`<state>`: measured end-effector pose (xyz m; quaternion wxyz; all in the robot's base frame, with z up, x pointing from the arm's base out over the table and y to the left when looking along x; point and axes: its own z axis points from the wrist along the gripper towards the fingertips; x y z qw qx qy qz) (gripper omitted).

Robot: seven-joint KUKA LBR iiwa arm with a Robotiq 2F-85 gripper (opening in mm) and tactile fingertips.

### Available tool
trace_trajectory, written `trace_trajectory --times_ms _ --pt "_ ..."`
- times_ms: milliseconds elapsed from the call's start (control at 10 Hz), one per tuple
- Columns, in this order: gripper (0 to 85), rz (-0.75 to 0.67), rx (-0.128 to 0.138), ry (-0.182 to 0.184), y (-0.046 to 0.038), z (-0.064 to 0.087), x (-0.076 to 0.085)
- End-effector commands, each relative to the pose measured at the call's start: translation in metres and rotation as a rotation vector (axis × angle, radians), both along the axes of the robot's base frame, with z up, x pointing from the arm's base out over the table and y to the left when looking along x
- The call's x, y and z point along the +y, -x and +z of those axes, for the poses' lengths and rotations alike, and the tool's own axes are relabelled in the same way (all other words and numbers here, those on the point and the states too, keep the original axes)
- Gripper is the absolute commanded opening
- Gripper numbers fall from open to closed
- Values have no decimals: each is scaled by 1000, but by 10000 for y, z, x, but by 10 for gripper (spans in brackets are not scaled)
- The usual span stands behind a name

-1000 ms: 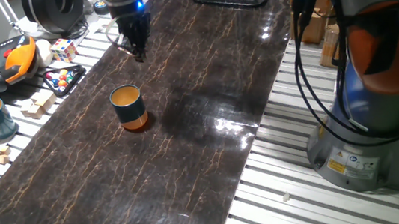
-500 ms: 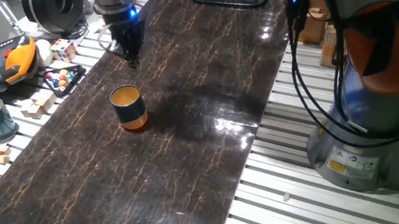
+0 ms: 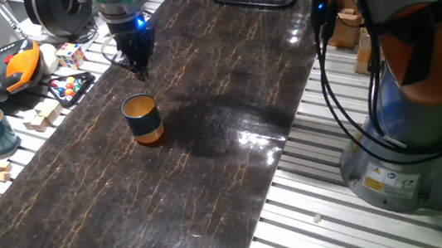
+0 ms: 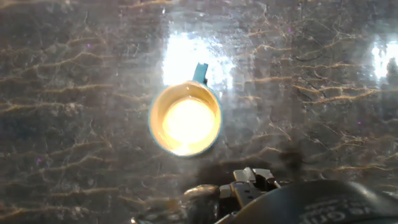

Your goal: Pick up the cup

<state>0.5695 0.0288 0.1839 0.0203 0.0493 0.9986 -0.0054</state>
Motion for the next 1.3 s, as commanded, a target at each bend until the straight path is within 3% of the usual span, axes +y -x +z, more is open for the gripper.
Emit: trace_trajectory --times_ms 0,300,600,700,800,1000,1200 --pt "7 1 -2 9 -1 15 18" --pt "7 -6 -13 51 -37 50 106" --pt "7 -70 -19 33 -67 -1 107" --pt "7 -98 -11 9 -75 -13 110" --pt "7 -118 -14 -14 -97 -47 109" --pt "7 -120 -19 -20 -175 -165 96" --pt "7 -103 14 -44 -233 -294 67"
